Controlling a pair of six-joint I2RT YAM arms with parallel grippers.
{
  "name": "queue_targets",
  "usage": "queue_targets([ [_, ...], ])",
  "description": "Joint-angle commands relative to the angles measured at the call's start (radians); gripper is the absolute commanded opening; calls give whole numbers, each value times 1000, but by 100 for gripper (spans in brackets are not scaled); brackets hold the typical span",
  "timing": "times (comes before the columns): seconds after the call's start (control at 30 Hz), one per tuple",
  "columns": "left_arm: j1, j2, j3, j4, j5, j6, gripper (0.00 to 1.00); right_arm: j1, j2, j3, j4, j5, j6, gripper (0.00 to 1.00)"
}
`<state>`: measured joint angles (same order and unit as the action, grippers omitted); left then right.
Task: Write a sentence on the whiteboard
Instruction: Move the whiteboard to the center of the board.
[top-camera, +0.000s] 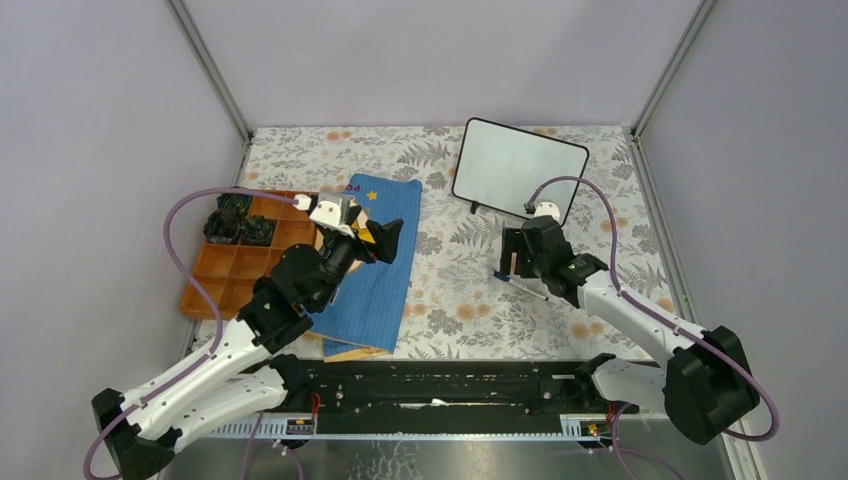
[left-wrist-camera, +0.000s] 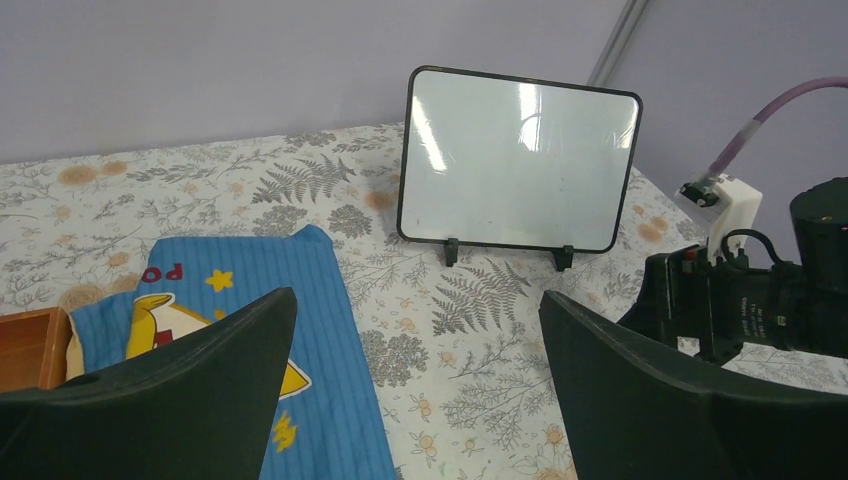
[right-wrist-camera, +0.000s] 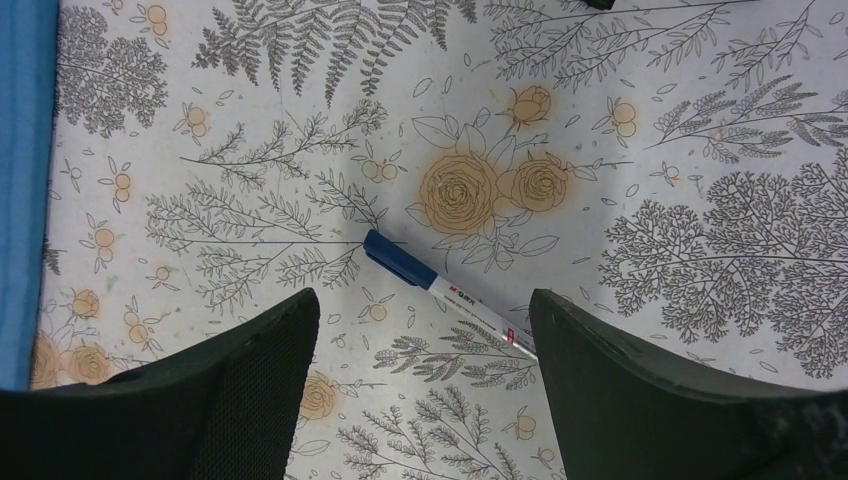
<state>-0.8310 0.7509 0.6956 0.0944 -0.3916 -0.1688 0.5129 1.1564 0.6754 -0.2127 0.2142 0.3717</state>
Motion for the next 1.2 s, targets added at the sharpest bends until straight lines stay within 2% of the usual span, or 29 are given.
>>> queue_targets([
  [0.0,-12,-13,3,17,7,18,99,-9,32,-6,50,-42,19,83],
  [0.23,-17,-12,2,16,3,22,99,-10,76,-30,59,-82,43,80],
  [0.37,-19,-8,4,11,0,23,99,-24,14,-41,84,-8,97,79],
  [0.5,-20,-6,2,13,3,22,99,-119,-25,-31,133,35,226,78],
  [0.57,-21,-6,3,12,3,22,99,-138,-13,-22,166,117,281,77],
  [0.8,-29,-13,5,11,-12,23,99,-140,180,62,230,298,379,62],
  [0.93,-37,-20,2,11,-15,23,99,-142,280,99,280,355,377,59],
  [1.17,-52,-21,1,11,-30,35,99,-151,461,188,318,368,361,57],
])
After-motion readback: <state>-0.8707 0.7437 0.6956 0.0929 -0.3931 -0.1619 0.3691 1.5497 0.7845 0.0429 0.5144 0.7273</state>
